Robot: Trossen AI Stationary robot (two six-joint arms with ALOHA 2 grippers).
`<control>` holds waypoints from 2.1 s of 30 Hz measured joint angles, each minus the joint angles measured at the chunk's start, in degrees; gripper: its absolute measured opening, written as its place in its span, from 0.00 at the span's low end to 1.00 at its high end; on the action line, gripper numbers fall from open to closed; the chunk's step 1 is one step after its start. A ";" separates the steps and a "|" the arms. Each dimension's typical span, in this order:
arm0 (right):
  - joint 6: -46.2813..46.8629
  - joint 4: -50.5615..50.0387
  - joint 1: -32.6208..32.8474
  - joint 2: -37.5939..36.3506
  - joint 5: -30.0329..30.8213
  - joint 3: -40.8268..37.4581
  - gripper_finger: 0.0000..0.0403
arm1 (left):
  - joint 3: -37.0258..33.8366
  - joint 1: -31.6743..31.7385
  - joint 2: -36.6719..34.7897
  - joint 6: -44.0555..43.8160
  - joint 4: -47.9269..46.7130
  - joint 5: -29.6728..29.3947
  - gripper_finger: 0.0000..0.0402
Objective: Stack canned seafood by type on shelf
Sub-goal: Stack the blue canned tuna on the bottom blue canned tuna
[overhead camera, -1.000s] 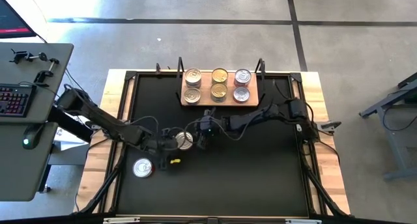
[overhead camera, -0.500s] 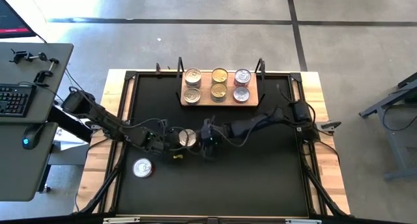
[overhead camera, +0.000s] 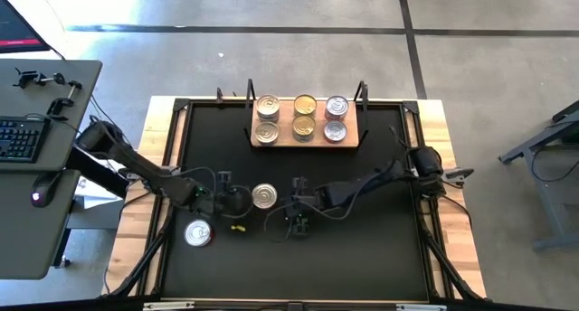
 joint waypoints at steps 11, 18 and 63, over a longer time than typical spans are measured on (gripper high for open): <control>0.31 8.61 -6.56 2.76 -3.58 0.04 0.39 | -7.17 4.00 6.40 6.46 20.87 4.21 0.00; 6.39 3.45 -9.20 2.41 3.02 0.10 0.39 | -4.42 2.78 4.68 10.90 22.48 5.71 0.00; -2.80 16.33 5.66 -13.40 12.89 -18.15 0.39 | -0.84 11.37 18.97 26.91 42.05 17.70 0.01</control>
